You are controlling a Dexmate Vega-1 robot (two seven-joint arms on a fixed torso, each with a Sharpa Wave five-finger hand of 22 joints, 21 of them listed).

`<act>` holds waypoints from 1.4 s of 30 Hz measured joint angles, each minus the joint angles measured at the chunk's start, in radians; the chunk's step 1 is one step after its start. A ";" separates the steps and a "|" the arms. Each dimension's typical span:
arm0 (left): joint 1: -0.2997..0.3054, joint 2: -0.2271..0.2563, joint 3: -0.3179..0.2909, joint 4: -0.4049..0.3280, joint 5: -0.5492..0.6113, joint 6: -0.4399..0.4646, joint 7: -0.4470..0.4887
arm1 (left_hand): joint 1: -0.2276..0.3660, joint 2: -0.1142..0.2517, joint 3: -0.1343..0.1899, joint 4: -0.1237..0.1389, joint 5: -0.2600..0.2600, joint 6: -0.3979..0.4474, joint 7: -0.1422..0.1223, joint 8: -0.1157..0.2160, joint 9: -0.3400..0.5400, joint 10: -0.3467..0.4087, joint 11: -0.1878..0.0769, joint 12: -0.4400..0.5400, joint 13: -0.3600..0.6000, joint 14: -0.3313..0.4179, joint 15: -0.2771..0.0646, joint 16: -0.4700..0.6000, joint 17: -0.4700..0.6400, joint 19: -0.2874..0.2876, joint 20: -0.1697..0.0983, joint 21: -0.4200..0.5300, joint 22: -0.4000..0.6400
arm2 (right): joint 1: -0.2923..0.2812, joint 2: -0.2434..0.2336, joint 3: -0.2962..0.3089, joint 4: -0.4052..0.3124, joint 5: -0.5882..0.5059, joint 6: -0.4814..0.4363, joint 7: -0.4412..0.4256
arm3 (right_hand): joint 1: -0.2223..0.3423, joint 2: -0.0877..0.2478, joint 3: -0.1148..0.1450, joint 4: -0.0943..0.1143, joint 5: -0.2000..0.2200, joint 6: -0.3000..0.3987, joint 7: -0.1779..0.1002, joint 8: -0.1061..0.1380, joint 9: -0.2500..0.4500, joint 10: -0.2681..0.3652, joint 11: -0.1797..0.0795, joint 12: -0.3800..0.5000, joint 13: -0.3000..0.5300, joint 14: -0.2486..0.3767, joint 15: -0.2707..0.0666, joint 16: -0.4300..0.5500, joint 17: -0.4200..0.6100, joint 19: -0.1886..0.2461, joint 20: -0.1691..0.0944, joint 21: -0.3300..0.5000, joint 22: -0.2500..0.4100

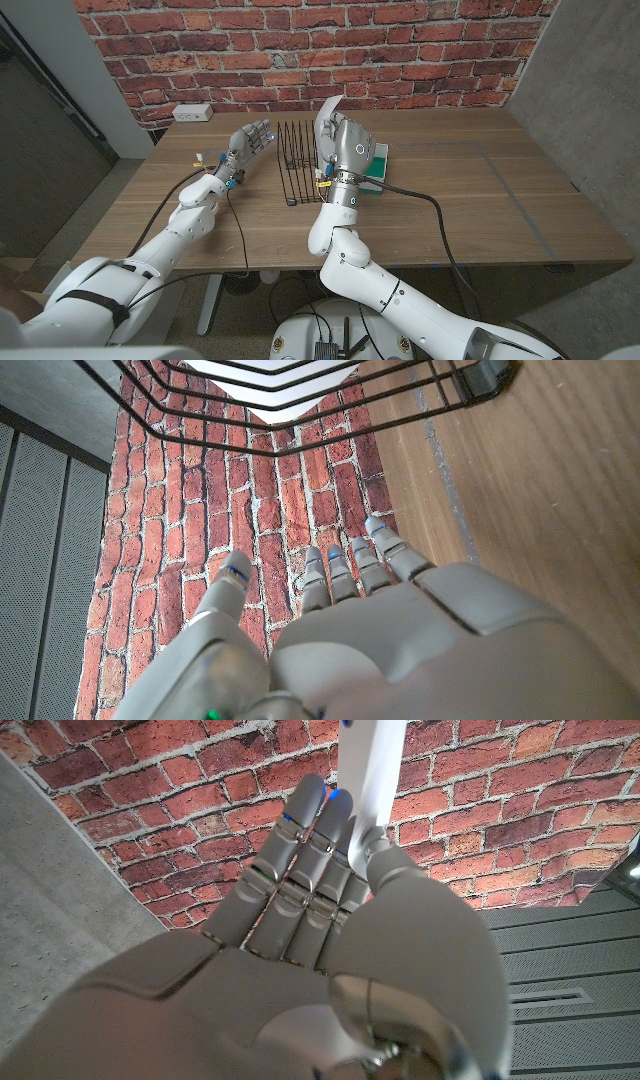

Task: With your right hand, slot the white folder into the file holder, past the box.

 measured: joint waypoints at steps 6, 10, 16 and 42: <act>0.002 0.000 0.000 -0.003 -0.002 0.000 0.000 | 0.000 0.000 0.000 0.000 0.000 0.000 0.000 0.000 0.000 0.000 0.000 0.000 0.000 0.000 0.000 0.000 0.000 0.000 0.000 0.000 0.000 | -0.001 -0.002 -0.001 0.000 0.000 -0.005 -0.004 | -0.019 -0.008 -0.002 0.003 0.004 -0.009 0.001 -0.004 0.000 -0.012 -0.001 0.000 0.000 -0.008 0.008 -0.004 0.000 -0.008 0.000 0.000 0.000; 0.003 0.000 0.000 -0.006 -0.002 0.001 0.000 | 0.000 0.000 0.000 0.000 0.000 0.000 0.000 0.000 0.000 0.000 0.000 0.000 0.000 0.000 0.000 0.000 0.000 0.000 0.000 0.000 0.000 | -0.007 -0.003 -0.001 -0.004 -0.001 -0.008 -0.010 | -0.023 -0.012 -0.003 0.004 0.004 -0.018 0.003 -0.008 0.000 -0.019 0.002 -0.007 0.000 -0.010 0.007 -0.008 0.000 -0.008 0.000 0.000 0.000; 0.005 0.000 0.000 -0.010 -0.002 0.001 0.001 | 0.000 0.000 0.000 0.000 0.000 0.000 0.000 0.000 0.000 0.000 0.000 0.000 0.000 0.000 0.000 0.000 0.000 0.000 0.000 0.000 0.000 | -0.012 -0.005 -0.002 -0.010 -0.005 -0.012 -0.016 | -0.041 -0.020 -0.009 0.011 0.000 -0.034 0.009 -0.012 0.000 -0.037 0.009 -0.014 -0.002 -0.025 0.015 -0.011 0.000 -0.011 0.004 0.000 0.000; -0.004 -0.008 0.004 0.001 -0.002 0.005 -0.001 | 0.000 0.000 0.000 0.000 0.000 0.005 -0.005 0.000 0.000 0.000 0.000 0.000 0.000 0.000 0.000 0.000 0.000 0.000 0.000 0.000 0.000 | -0.044 -0.031 -0.005 -0.052 -0.011 -0.011 0.008 | -0.119 -0.077 -0.051 0.023 0.000 -0.087 0.037 -0.044 0.000 -0.084 0.035 -0.023 -0.017 -0.056 0.032 -0.015 0.014 -0.012 0.002 0.004 -0.010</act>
